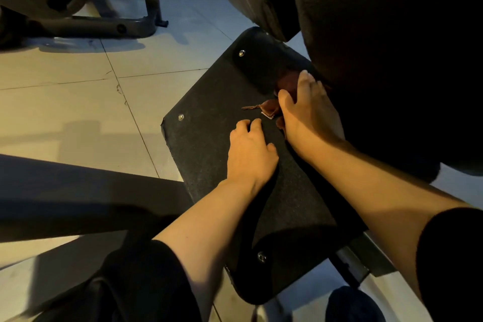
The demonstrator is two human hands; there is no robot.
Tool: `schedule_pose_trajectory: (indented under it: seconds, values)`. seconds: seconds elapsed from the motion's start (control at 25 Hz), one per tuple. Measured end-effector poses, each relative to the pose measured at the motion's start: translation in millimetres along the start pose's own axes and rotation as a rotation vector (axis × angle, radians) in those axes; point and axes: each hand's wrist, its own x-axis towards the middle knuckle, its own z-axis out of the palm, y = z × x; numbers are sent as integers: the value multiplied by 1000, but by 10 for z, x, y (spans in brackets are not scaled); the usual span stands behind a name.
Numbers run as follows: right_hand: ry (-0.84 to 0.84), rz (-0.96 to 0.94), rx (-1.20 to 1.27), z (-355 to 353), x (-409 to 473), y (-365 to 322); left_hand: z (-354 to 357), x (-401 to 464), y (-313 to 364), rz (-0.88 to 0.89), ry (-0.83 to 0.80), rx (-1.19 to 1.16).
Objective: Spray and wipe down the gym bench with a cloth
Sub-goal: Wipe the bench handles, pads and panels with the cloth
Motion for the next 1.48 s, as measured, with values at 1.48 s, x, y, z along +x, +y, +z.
schedule_pose_trajectory:
  seconds: [1.48]
  values:
    - [-71,-172,-147,499,1004,-631,-281,1068,-548,-82,144,-18]
